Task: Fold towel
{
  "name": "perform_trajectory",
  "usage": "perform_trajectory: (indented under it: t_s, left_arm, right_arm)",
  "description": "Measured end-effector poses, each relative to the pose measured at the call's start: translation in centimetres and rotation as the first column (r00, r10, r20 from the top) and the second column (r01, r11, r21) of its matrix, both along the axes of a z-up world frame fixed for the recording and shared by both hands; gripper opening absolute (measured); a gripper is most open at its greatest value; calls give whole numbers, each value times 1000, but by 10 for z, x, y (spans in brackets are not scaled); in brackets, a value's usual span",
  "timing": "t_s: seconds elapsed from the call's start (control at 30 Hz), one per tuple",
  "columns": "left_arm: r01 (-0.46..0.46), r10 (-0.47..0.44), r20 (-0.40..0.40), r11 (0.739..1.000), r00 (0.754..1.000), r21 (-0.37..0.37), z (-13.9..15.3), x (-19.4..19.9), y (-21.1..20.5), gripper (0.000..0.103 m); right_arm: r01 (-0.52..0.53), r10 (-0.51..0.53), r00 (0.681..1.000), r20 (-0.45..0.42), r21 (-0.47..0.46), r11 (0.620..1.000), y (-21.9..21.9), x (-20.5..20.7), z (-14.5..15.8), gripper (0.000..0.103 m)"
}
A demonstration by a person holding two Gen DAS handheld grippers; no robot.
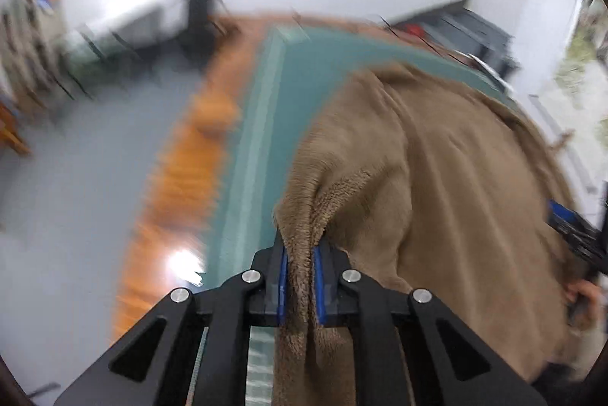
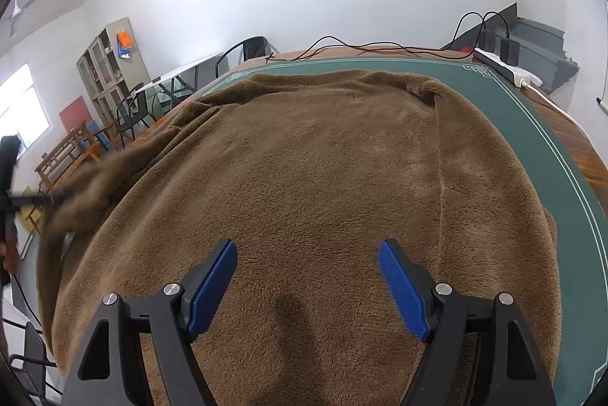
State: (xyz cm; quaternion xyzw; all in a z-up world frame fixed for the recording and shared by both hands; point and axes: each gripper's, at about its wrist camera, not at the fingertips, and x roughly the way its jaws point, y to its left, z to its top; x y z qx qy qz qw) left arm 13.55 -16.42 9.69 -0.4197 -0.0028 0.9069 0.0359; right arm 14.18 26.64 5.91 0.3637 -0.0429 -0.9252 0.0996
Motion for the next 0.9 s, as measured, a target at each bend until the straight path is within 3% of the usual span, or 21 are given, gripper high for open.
perform_trajectory:
  t_s: [0.17, 0.3, 0.37, 0.43, 0.47, 0.53, 0.6, 0.67, 0.77, 0.9]
  left_arm:
    - [-112, 98, -84, 976, 992, -188, 24, -21, -13, 13]
    - [-156, 156, -26, 931, 987, -329, -7, -53, -9, 17]
    - [-179, 192, 3, 918, 981, -354, -29, -65, -7, 18]
    - [-203, 224, 25, 921, 974, -334, -39, -71, -14, 22]
    - [-215, 239, 37, 921, 970, -324, -44, -74, -17, 28]
    - [-243, 269, 46, 922, 962, -300, -49, -82, -20, 44]
    - [-295, 310, 16, 919, 951, -263, -38, -76, -27, 70]
    - [-331, 333, -28, 921, 943, -207, -21, -68, -33, 79]
    - [-297, 288, -79, 944, 954, -145, -1, -52, -17, 80]
    - [-109, 100, -70, 982, 993, -152, -2, -58, 44, 83]
  right_arm:
    - [-2, 2, 1000, 1, 9, 1000, 0, -1, -1, 79]
    - [2, -2, 1000, 14, 6, 1000, 2, -3, -3, 79]
    - [1, -1, 1000, 22, 7, 1000, 2, -4, -4, 79]
    - [-2, 2, 999, 34, 10, 1000, 1, -6, -6, 79]
    - [-4, 4, 999, 45, 14, 1000, 0, -8, -8, 84]
    - [-7, 6, 998, 65, 21, 1000, -2, -10, -10, 86]
    - [-12, 10, 997, 75, 23, 1000, -4, -11, -12, 86]
    - [-18, 15, 996, 93, 28, 999, -6, -14, -14, 86]
    - [-28, 24, 994, 108, 31, 999, -7, -16, -16, 86]
    - [-32, 31, 994, 103, 16, 999, -3, -14, -10, 86]
